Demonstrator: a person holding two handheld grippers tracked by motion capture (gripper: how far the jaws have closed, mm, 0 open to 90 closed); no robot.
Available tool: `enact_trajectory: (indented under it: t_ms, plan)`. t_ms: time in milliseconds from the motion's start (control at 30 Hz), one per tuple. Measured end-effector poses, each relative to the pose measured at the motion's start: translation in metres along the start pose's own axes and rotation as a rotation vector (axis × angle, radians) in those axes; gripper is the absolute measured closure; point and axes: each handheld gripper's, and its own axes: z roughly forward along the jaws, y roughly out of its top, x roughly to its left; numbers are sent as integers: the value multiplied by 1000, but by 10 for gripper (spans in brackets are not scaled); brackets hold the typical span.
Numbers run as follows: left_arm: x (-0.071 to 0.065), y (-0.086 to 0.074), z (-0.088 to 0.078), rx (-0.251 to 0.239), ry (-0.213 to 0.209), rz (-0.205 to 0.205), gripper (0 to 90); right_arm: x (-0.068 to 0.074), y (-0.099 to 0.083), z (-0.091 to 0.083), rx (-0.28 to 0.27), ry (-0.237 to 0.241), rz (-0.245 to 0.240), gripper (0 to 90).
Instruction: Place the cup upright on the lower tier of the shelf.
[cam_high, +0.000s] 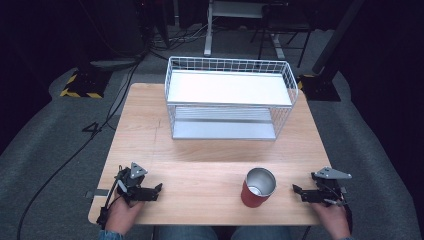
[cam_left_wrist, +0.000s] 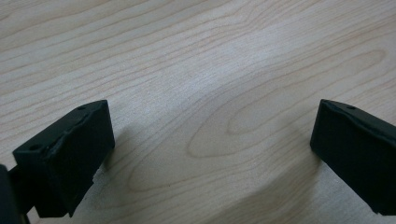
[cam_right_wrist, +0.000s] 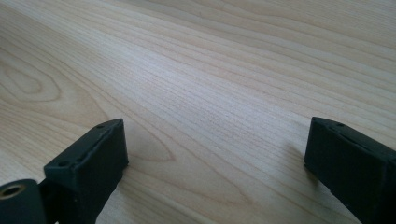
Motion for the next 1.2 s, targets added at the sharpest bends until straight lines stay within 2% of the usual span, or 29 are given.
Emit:
enact_trajectory:
  t_ms: [567, 700, 867, 1200]
  plan:
    - [0, 0, 0, 1, -2, -2, 2, 1, 0, -2, -2, -1, -6, 70]
    - [0, 0, 0, 1, -4, -3, 2, 4, 3, -9, -28, 3, -13, 70]
    - [0, 2, 2, 2, -3, -5, 1, 18, 9, -27, -81, 15, -40, 61]
    - [-1, 2, 2, -2, 1, -7, 2, 36, 12, -47, -146, 38, -67, 46]
